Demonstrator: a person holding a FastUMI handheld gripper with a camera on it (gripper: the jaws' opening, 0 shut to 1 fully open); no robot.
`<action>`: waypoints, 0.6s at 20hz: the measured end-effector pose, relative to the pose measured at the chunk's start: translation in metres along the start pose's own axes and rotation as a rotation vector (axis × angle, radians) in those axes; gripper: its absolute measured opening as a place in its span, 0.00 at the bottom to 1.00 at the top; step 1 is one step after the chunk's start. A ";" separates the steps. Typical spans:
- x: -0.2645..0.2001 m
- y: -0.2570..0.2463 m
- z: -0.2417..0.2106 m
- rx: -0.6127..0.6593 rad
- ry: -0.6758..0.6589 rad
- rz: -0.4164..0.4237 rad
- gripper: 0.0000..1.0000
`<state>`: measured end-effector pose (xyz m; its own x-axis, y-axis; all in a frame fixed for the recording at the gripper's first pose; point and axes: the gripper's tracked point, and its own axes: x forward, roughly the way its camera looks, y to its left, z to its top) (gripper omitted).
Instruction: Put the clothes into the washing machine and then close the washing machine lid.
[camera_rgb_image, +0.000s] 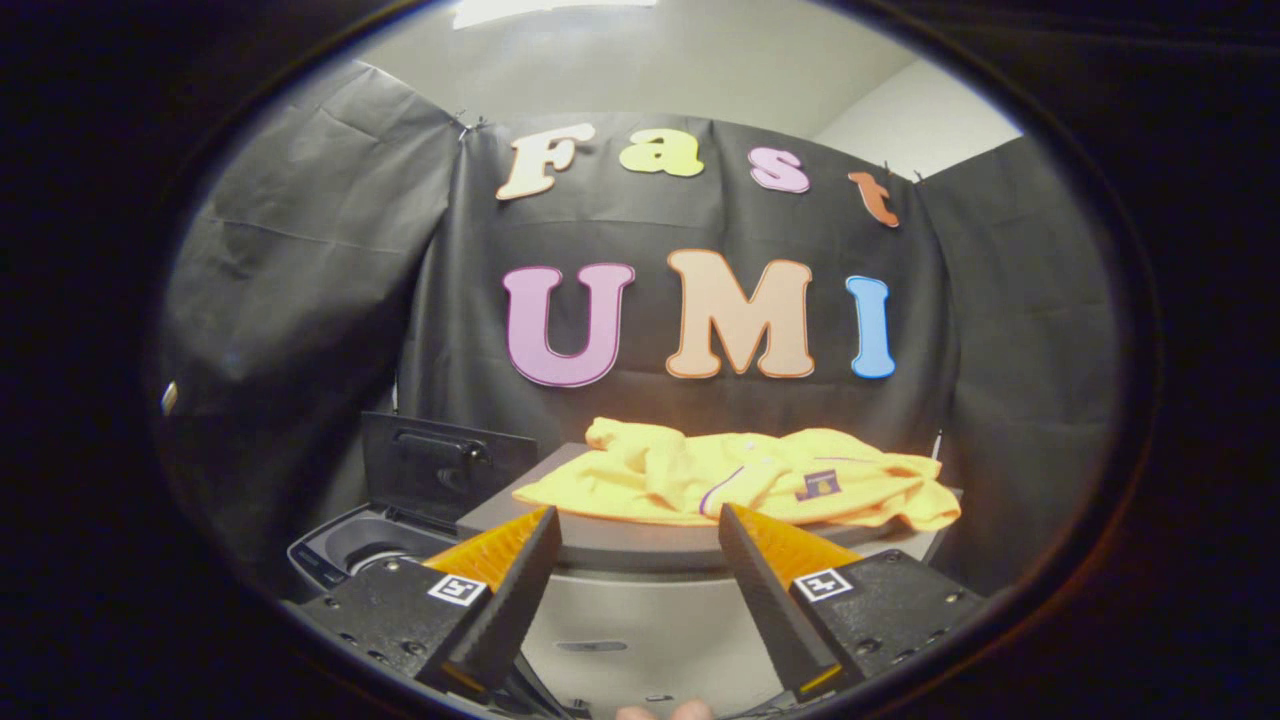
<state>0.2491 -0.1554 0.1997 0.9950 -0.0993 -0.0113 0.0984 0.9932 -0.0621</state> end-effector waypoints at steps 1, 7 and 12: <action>0.008 -0.004 0.004 0.006 0.015 0.000 0.96; 0.058 -0.049 0.009 -0.016 0.145 -0.064 0.96; 0.100 -0.098 -0.019 0.019 0.327 -0.153 0.97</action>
<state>0.3381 -0.2641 0.1855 0.9109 -0.2579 -0.3220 0.2491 0.9660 -0.0689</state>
